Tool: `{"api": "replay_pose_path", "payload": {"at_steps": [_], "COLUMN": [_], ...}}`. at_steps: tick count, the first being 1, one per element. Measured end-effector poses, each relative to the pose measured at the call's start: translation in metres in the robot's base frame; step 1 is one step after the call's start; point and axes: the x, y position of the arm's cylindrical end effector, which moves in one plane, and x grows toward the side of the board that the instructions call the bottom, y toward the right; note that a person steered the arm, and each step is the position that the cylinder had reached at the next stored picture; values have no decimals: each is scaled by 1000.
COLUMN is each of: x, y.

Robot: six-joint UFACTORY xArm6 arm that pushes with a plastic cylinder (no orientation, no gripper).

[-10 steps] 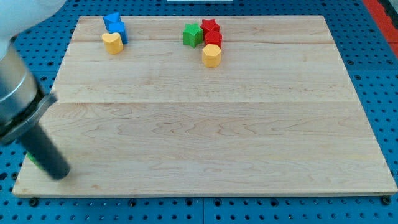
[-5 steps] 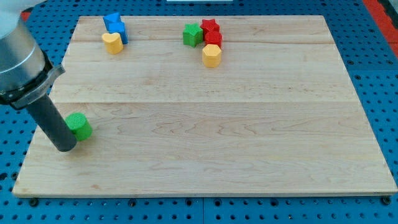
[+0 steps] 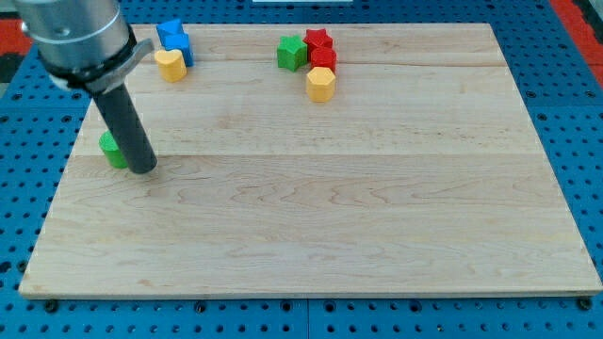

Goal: Push the green circle into the heart

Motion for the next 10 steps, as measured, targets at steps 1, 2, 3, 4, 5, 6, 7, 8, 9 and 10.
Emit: {"api": "replay_pose_path", "payload": {"at_steps": [1, 2, 3, 4, 5, 6, 7, 8, 9, 10], "x": [4, -21, -64, -70, -59, -71, -96, -129, -149, -116], "y": [-48, -14, -12, -14, -47, -52, -35, -21, -8, -2]}}
